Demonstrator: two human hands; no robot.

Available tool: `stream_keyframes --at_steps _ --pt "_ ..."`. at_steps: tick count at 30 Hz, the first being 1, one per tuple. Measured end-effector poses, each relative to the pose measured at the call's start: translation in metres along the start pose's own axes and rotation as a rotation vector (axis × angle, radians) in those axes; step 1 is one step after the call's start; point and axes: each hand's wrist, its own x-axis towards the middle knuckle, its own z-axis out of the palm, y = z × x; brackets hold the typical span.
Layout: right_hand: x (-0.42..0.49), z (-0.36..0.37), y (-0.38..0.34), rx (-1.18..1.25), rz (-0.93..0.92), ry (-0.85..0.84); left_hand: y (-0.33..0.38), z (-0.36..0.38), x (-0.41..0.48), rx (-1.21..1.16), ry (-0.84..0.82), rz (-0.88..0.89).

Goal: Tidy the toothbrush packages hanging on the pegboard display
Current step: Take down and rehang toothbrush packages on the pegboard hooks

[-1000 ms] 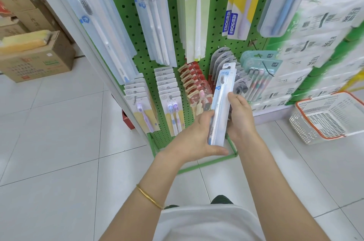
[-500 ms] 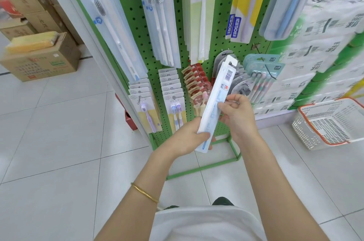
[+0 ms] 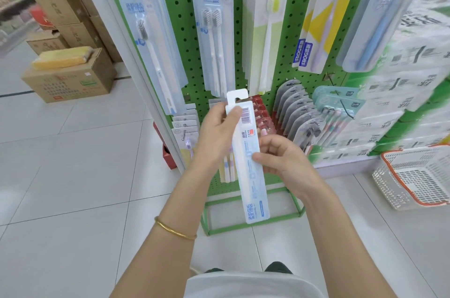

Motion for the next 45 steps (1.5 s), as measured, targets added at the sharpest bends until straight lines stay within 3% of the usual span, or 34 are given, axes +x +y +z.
stream_keyframes --at_steps 3,11,15,23,26,31,39,45 --pt "0.003 0.004 -0.002 0.034 -0.003 -0.045 0.010 -0.006 0.004 -0.041 0.036 0.045" --pt "0.021 0.011 0.001 0.180 0.100 -0.281 0.021 -0.022 0.004 -0.389 -0.014 -0.087" --pt "0.026 0.030 -0.011 0.012 0.078 -0.367 0.034 -0.035 0.001 -0.481 -0.033 -0.067" --pt "0.044 0.090 -0.071 -0.337 -0.309 0.090 0.074 -0.065 -0.003 -0.236 0.246 0.224" --pt "0.053 0.113 -0.085 -0.430 -0.376 0.215 0.085 -0.074 0.001 -0.115 0.327 0.367" --pt "0.066 0.139 -0.095 -0.575 -0.383 0.283 0.094 -0.085 0.011 -0.040 0.397 0.464" --pt "0.075 0.151 -0.090 -0.726 -0.396 0.360 0.089 -0.090 0.019 0.047 0.413 0.480" --pt "0.078 0.155 -0.087 -0.751 -0.415 0.318 0.081 -0.094 0.025 0.022 0.414 0.463"
